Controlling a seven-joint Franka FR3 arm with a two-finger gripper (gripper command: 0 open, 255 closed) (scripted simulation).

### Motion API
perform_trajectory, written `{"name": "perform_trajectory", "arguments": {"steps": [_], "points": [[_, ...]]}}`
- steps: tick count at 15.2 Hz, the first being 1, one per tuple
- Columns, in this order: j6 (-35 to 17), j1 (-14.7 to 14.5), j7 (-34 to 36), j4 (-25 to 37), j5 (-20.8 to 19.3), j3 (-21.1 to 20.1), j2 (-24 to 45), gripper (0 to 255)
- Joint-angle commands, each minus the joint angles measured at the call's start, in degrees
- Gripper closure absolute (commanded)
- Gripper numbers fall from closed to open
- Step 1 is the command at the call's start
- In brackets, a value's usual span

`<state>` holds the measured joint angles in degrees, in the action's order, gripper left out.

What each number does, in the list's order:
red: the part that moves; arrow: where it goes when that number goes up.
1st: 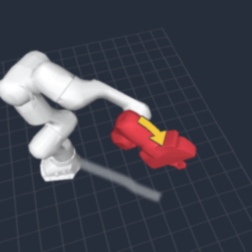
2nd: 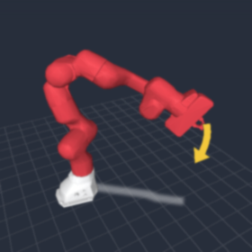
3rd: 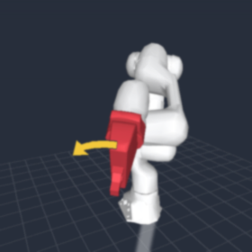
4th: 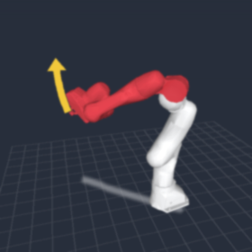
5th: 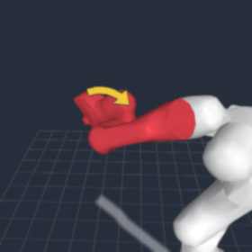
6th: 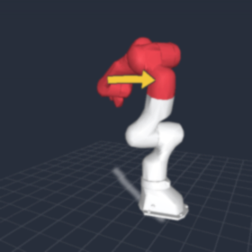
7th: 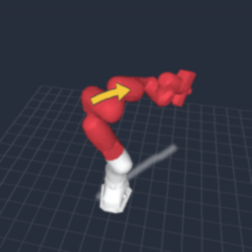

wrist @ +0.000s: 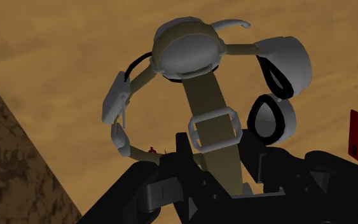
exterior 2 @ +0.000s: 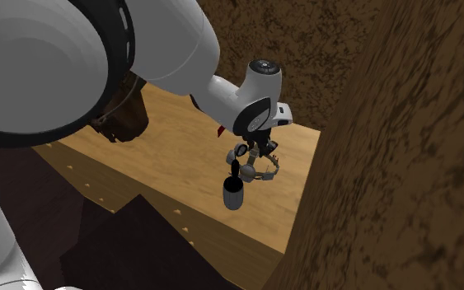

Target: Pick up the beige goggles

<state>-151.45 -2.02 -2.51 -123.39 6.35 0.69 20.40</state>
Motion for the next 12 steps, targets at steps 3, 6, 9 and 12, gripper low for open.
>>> {"name": "perform_trajectory", "arguments": {"steps": [3, 6, 9, 12], "points": [[1.16, 0.04, 0.02, -0.25, -0.13, 0.11, -1.36, 255], [3.11, -0.05, 0.31, -0.07, -0.42, 0.26, -3.13, 255], [5.09, -0.12, 0.6, 0.21, -0.7, 0.39, -4.84, 255], [7.11, -0.17, 0.88, 0.6, -0.97, 0.5, -6.47, 255]]}}
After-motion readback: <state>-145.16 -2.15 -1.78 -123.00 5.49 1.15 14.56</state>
